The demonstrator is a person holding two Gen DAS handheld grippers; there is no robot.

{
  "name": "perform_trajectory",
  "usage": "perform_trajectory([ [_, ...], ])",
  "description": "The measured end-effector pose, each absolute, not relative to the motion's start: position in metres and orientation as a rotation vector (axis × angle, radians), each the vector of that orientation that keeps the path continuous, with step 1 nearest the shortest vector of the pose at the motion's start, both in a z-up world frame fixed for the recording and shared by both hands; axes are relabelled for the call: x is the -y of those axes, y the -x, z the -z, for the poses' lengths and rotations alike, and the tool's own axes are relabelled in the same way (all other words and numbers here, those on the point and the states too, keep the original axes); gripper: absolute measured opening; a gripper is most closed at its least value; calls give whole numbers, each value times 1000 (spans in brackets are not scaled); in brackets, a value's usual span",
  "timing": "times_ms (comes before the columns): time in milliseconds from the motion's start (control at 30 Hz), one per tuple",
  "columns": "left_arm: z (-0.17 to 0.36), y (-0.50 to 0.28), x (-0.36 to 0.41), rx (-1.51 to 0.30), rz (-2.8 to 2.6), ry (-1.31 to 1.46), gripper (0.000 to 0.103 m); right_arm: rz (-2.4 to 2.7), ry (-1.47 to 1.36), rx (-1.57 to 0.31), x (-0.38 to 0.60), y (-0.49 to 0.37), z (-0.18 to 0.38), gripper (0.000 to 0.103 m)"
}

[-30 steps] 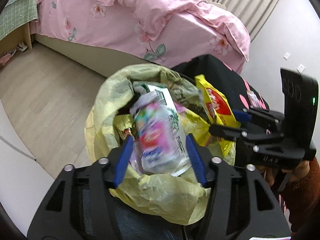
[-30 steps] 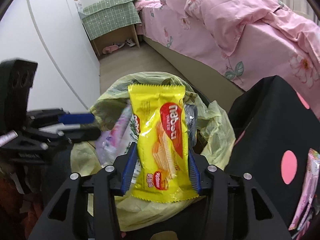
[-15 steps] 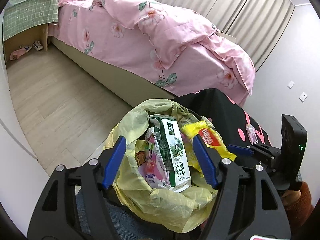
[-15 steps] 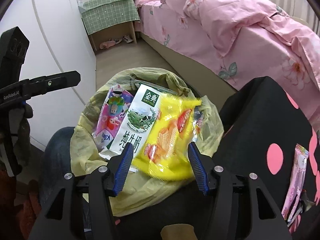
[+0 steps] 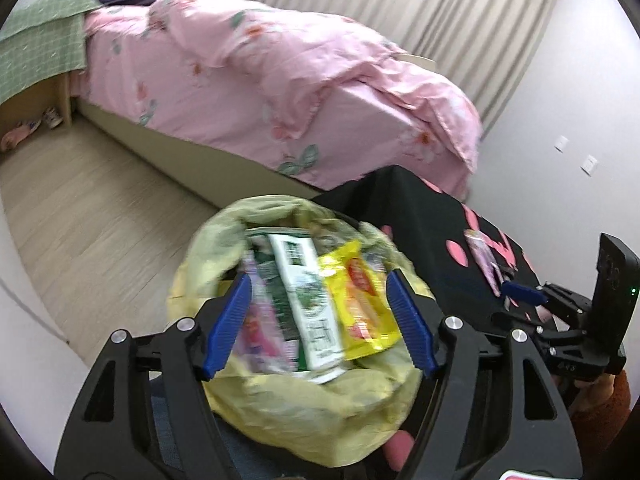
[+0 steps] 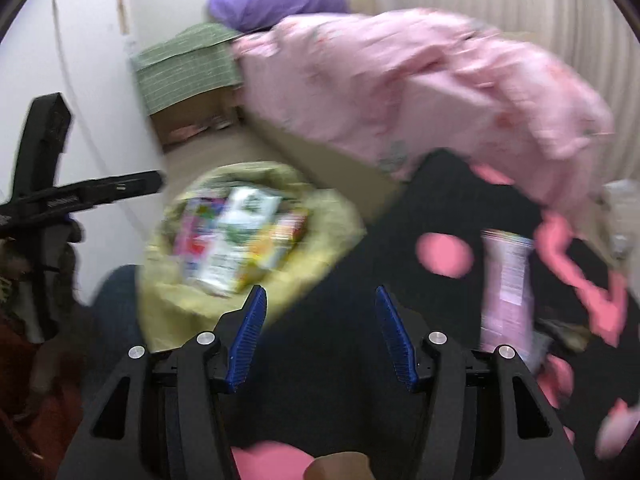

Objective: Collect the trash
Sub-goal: 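Grasp the pink stick wrapper with the left gripper while the right gripper grasps the black wrappers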

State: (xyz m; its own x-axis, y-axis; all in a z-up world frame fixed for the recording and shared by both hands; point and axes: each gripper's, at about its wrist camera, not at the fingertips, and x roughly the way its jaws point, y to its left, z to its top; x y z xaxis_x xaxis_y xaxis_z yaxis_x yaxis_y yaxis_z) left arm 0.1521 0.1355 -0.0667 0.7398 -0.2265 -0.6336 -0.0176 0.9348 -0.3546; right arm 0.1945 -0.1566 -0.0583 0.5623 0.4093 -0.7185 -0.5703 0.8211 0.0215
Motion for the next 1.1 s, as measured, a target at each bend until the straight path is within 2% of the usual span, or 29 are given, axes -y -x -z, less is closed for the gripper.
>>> perform_trajectory([
  [267,59,-171,-52,-728,288,267,67,-304,109,-804,267,-191,61,54],
  [533,63,-221,50,-771,438,162,68,-164,20,-780,337,-177,67,54],
  [633,66,-249,83,-789,467,140,78,-113,0,-786,354,-173,70,54],
  [833,89,-312,143,-888,371,2,79,-87,-94,-815,367,-179,76,54],
  [933,92,-318,152,-887,346,-98,79,-130,-87,-810,355,-186,76,54],
  [1100,94,-313,121,-887,296,-121,79,-195,-80,-811,331,-207,75,54],
])
